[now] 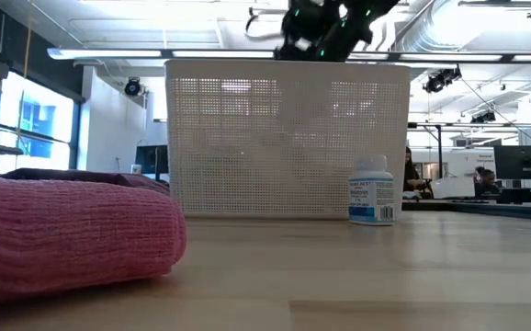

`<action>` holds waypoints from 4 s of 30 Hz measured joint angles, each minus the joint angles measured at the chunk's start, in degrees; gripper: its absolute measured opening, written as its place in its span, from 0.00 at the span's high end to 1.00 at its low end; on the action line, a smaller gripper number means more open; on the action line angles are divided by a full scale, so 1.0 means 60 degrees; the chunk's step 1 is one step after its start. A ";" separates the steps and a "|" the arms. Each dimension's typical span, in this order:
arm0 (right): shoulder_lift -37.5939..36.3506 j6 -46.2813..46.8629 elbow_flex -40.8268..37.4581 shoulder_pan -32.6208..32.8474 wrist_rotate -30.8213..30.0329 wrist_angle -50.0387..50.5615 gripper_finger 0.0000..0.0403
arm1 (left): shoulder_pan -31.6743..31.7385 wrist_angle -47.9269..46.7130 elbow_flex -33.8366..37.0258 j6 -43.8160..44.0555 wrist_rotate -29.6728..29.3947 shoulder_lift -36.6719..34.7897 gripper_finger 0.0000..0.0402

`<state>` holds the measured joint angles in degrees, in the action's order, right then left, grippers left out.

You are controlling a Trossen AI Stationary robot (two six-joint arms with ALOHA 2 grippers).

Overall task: Pick & place medical supplies in basket/bin
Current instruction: Put the pink rolled bandage into the white bin

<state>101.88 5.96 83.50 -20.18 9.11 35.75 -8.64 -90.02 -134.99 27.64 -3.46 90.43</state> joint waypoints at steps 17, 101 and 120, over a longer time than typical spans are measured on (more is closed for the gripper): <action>-0.4425 0.1685 0.0004 0.0701 0.0423 0.0797 0.41 | -0.1097 0.0018 0.0111 0.2487 -0.1071 0.0304 0.56; -0.4300 0.8218 0.0000 1.2246 -0.3842 0.4911 0.41 | -0.3486 0.4399 0.3282 0.8038 0.2744 0.6707 0.62; -0.6883 0.9566 0.0000 1.1336 -0.7762 0.7186 0.41 | -0.0580 0.1499 0.0541 0.0950 -0.1547 0.3856 0.61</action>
<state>60.58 63.35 83.50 47.83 -37.46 78.86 -12.13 -81.02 -131.75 33.34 -12.75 113.57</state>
